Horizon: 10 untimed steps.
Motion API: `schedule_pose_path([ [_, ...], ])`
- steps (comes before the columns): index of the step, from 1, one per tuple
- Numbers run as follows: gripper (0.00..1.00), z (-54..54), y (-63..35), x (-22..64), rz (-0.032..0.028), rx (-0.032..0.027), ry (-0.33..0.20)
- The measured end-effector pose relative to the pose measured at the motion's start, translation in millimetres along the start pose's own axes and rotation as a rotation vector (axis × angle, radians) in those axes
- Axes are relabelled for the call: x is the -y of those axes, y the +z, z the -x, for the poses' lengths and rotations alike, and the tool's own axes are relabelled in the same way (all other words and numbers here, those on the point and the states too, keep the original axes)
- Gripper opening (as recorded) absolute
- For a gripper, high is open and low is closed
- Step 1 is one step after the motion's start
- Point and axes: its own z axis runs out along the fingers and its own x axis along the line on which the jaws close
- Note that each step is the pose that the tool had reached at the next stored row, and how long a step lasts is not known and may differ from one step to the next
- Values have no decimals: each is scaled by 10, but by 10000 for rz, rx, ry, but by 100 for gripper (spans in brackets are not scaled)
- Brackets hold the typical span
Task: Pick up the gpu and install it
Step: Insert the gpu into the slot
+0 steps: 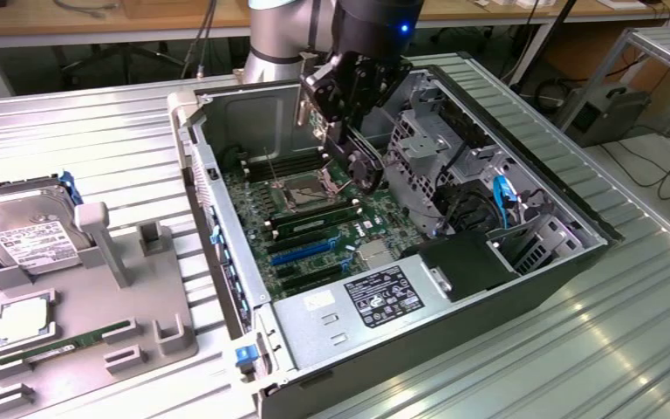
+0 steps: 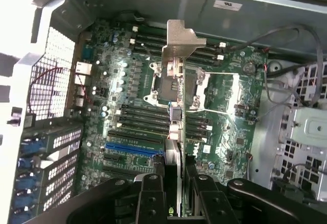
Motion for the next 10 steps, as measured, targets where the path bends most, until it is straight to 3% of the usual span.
schedule_pose_path([
  [10, 26, 0, 21, 1, 16, -132, -2481],
])
